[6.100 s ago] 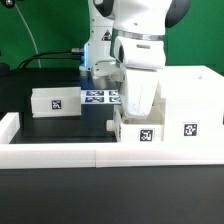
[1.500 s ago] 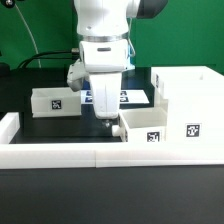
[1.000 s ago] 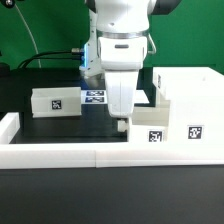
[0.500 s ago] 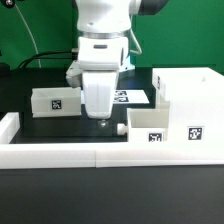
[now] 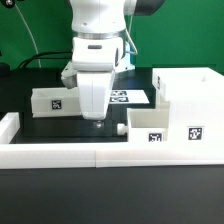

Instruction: Assemble drawer

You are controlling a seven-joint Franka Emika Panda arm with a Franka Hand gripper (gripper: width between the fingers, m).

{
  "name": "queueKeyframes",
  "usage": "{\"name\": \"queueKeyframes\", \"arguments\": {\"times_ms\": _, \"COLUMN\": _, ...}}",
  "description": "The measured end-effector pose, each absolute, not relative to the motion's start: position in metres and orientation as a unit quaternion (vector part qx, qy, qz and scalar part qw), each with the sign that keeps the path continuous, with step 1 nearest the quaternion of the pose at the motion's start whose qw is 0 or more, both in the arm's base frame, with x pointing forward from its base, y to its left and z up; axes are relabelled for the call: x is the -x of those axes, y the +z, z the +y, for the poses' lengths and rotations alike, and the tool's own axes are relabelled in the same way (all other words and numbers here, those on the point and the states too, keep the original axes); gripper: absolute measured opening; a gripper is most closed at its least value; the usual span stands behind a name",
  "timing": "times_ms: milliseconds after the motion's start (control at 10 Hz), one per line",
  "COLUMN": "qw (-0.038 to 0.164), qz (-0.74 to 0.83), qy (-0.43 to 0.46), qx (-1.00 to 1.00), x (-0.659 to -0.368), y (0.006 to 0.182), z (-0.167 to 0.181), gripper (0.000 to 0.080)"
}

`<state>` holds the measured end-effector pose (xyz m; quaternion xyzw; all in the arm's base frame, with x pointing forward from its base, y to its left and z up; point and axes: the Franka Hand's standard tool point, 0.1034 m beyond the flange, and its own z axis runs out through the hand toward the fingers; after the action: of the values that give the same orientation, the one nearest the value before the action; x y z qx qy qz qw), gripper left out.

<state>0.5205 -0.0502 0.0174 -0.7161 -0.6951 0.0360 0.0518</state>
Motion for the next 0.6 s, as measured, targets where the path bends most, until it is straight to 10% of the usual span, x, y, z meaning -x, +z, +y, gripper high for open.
{"name": "queueKeyframes", "arguments": {"times_ms": 600, "qw": 0.054, "qz": -0.707, "qy": 0.028, "qx": 0.704, "x": -0.536, "y": 0.023, "z": -0.026, "gripper": 0.0649}}
